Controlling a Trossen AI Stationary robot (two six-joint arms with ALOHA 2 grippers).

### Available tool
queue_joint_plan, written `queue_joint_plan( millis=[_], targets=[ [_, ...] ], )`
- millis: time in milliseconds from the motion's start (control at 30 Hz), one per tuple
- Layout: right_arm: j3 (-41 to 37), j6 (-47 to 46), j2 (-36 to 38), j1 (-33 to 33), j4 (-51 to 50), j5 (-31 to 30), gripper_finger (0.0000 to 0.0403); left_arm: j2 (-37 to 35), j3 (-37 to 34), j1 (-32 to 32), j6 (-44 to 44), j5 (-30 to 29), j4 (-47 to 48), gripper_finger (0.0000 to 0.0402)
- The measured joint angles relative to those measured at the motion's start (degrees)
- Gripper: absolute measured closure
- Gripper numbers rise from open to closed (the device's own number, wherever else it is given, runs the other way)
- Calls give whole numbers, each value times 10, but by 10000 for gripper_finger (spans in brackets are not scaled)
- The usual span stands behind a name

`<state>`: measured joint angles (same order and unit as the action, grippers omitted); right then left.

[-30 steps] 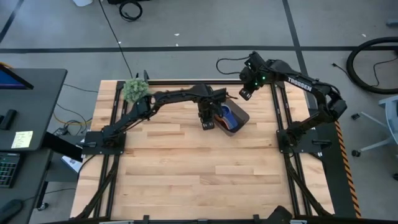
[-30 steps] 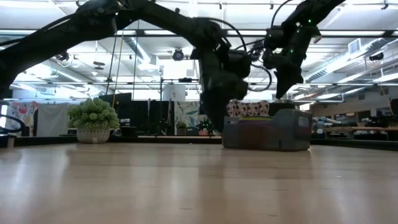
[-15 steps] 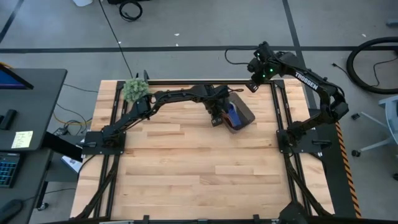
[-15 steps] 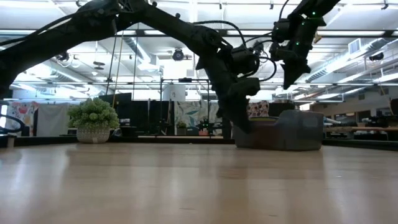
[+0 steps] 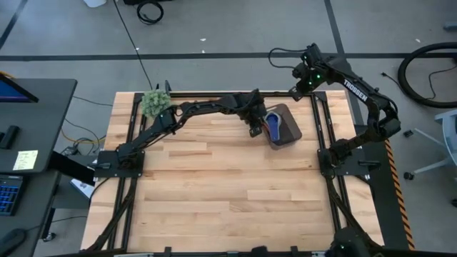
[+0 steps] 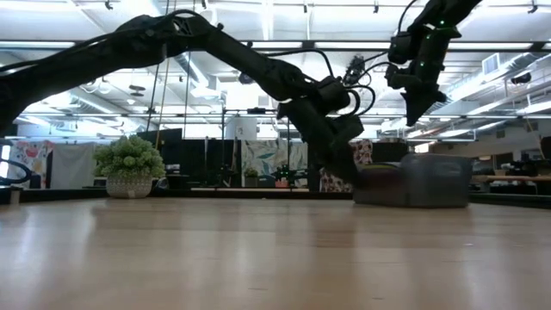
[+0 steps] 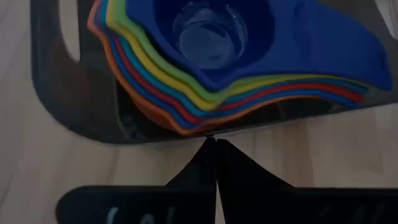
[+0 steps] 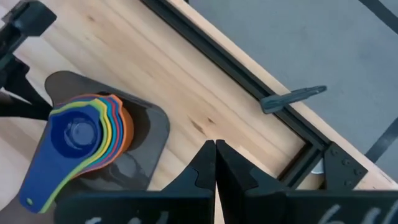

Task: Nest measuring cups in basket
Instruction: Move the black bin to the top right of the table

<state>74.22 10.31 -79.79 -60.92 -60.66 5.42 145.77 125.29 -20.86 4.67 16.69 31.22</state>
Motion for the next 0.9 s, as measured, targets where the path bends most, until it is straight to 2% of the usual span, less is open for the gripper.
queue_joint_plan(
  millis=[200, 333, 533, 633, 733, 800, 900],
  targets=[
    [0, 4, 0, -10, -11, 6, 394, 3, -1, -3, -23, 0, -56, 398],
    [0, 4, 0, -10, -35, 37, 394, 3, -1, -5, -30, 1, -85, 398],
    [0, 36, 1, -10, -69, 56, 387, 3, -1, -6, -27, 0, -97, 398],
    [0, 35, 1, -9, -109, 90, 377, 2, -1, -7, -19, -2, -91, 398],
    [-2, 53, 1, 6, -166, 123, 368, 0, -1, -13, -14, -4, -89, 398],
    [-13, 81, 1, 21, -192, 123, 368, -3, -1, -20, -13, -5, -91, 398],
    [-38, 90, 1, 45, -181, 119, 387, -6, -1, -28, -13, -6, -86, 398]
  ],
)
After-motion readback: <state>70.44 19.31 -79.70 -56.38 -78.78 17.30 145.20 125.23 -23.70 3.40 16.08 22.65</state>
